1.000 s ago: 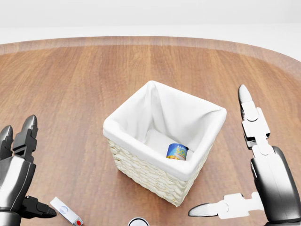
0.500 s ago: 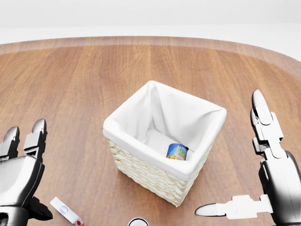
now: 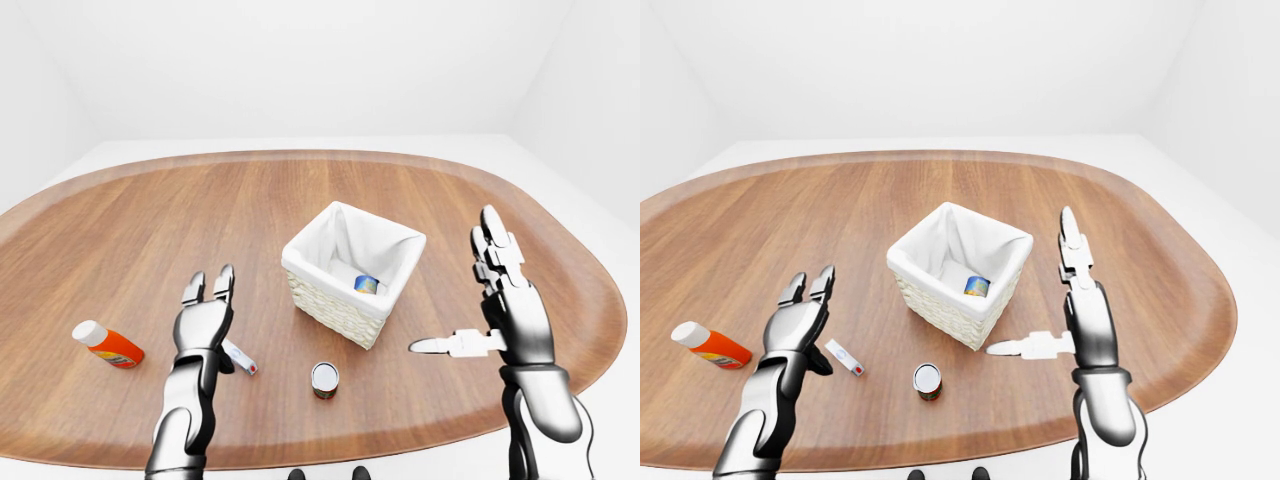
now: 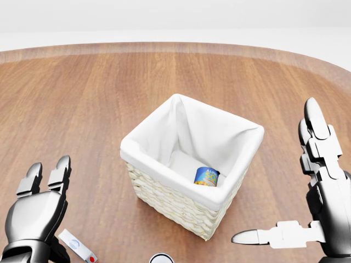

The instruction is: Pick up the alphabet soup and the cream cheese box, and put them in the basket.

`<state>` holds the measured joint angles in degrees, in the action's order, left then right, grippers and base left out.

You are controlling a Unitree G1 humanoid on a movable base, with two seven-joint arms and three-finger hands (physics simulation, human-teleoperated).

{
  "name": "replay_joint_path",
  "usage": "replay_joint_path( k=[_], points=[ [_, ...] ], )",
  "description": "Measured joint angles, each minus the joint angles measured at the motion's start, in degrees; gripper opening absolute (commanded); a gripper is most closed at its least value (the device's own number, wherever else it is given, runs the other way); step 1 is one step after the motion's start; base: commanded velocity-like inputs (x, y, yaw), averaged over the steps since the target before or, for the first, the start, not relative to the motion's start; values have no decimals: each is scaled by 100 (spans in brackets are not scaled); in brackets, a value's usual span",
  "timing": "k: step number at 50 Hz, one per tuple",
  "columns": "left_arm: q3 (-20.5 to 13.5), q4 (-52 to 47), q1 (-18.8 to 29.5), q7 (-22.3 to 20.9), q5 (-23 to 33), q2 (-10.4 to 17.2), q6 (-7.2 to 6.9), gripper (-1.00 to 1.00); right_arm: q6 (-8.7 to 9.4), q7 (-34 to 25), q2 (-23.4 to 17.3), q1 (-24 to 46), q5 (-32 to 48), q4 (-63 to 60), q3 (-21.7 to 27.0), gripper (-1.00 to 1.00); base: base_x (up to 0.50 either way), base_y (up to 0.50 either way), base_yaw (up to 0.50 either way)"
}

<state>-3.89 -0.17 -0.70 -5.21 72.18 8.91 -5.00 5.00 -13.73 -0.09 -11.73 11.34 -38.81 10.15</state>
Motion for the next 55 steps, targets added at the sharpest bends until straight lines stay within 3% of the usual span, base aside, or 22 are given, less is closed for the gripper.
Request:
replay_joint_path(
  k=[7,22,37,55],
  points=[
    [-18,486,93,92,-68,116,0,100,0,16,-3,27,-98,-3,60,100,0,0,0],
    [62,1985,747,385,-55,526,24,100,0,80,3,25,-189,111,103,100,0,0,0],
    [386,4383,1893,1214,-332,766,271,100,0,178,-12,49,-227,330,98,100,0,0,0],
    [782,6406,2890,1996,-588,709,507,100,0,213,-25,143,-551,252,305,100,0,0,0]
  ],
)
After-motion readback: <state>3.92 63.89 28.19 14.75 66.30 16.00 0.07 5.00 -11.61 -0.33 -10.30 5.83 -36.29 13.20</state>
